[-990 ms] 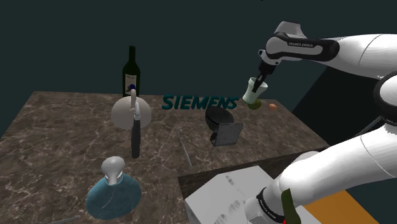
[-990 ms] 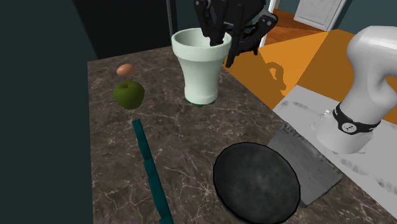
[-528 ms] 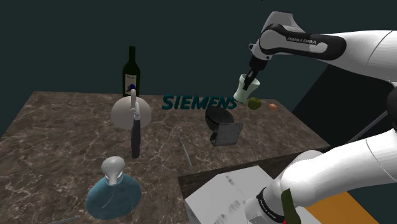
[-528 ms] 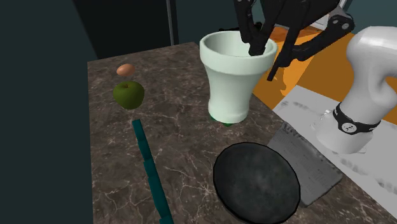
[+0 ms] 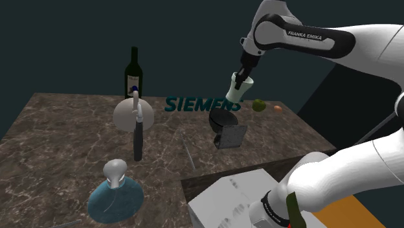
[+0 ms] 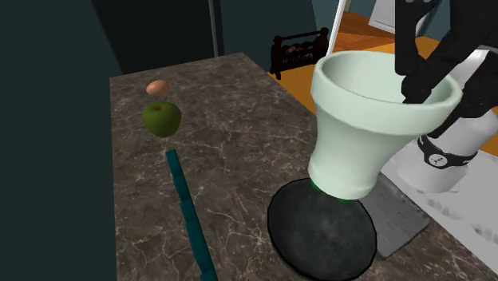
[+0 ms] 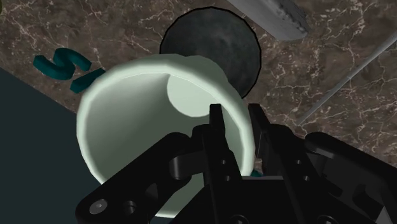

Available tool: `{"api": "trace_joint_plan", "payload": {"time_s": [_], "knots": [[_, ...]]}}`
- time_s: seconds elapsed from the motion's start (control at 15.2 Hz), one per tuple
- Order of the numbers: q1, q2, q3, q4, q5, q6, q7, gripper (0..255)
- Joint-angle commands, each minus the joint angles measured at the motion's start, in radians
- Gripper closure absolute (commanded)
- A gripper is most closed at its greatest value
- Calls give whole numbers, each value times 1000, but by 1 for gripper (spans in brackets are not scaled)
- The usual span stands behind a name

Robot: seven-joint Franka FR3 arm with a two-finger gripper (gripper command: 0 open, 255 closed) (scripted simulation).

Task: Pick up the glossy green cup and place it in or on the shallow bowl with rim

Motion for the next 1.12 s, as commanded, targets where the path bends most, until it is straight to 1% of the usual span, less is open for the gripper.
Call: {"api": "trace_joint_plan", "payload": {"time_s": [0.0,1.06], "knots": [[5,2,8,-15,3,16,15,255],[0,19,-3,-215,-10,231,38,255]]}}
